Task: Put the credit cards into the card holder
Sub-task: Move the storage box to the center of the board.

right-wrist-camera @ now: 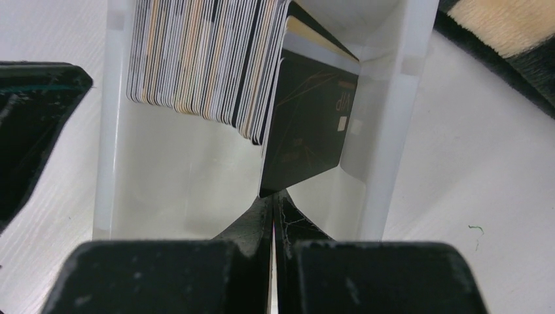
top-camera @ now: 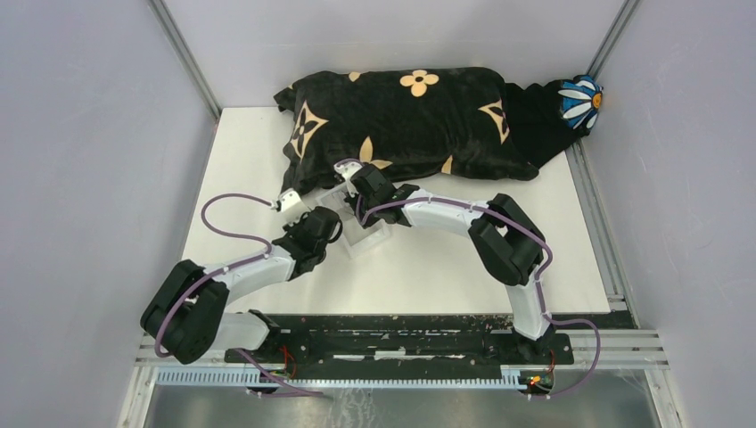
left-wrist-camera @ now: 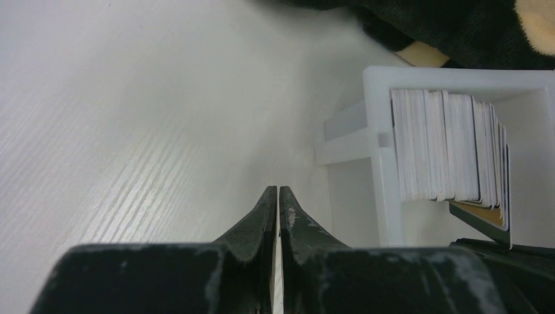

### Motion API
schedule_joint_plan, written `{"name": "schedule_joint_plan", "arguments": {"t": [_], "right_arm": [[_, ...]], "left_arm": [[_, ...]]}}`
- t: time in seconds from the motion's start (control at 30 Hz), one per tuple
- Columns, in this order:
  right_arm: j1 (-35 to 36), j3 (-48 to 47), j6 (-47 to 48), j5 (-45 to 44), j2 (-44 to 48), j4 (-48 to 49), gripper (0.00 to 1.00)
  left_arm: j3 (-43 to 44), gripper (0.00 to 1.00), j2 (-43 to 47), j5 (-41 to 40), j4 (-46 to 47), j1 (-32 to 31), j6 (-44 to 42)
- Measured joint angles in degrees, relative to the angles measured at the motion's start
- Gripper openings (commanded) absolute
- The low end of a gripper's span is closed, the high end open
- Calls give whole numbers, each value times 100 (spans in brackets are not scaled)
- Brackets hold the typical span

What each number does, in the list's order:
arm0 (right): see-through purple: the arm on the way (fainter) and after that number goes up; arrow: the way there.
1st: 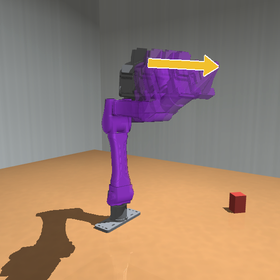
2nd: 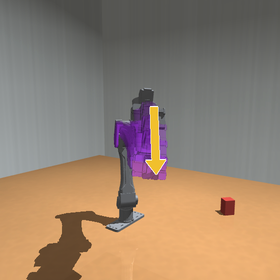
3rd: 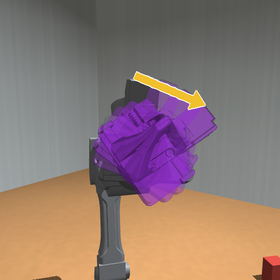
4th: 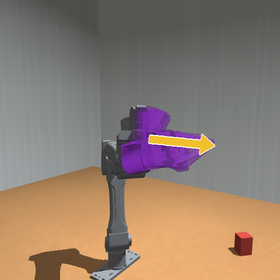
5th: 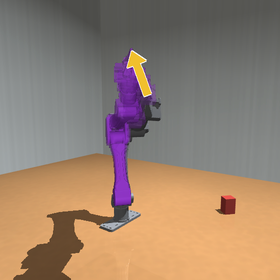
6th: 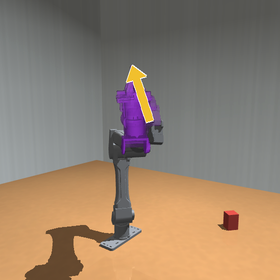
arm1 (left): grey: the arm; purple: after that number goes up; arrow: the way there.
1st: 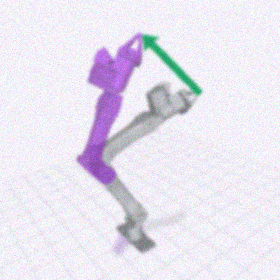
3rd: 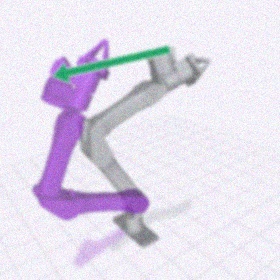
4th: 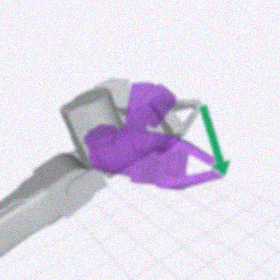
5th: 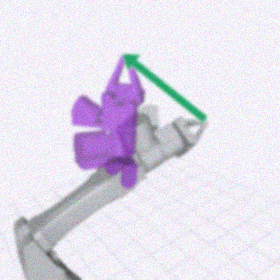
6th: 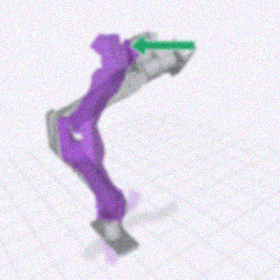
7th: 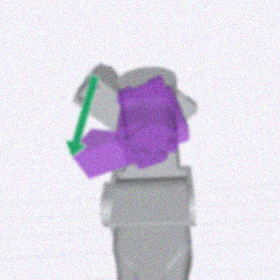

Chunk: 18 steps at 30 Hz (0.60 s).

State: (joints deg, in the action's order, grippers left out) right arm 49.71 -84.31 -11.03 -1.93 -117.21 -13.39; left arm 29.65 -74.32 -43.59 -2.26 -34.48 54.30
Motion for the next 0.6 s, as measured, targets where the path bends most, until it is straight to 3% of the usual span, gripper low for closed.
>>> {"name": "schedule_joint_plan", "arguments": {"t": [0.6], "right_arm": [[-221,-197,-92,269,-258,363,1]], "left_arm": [[271,9,-435,111,422,304,-42]]}}
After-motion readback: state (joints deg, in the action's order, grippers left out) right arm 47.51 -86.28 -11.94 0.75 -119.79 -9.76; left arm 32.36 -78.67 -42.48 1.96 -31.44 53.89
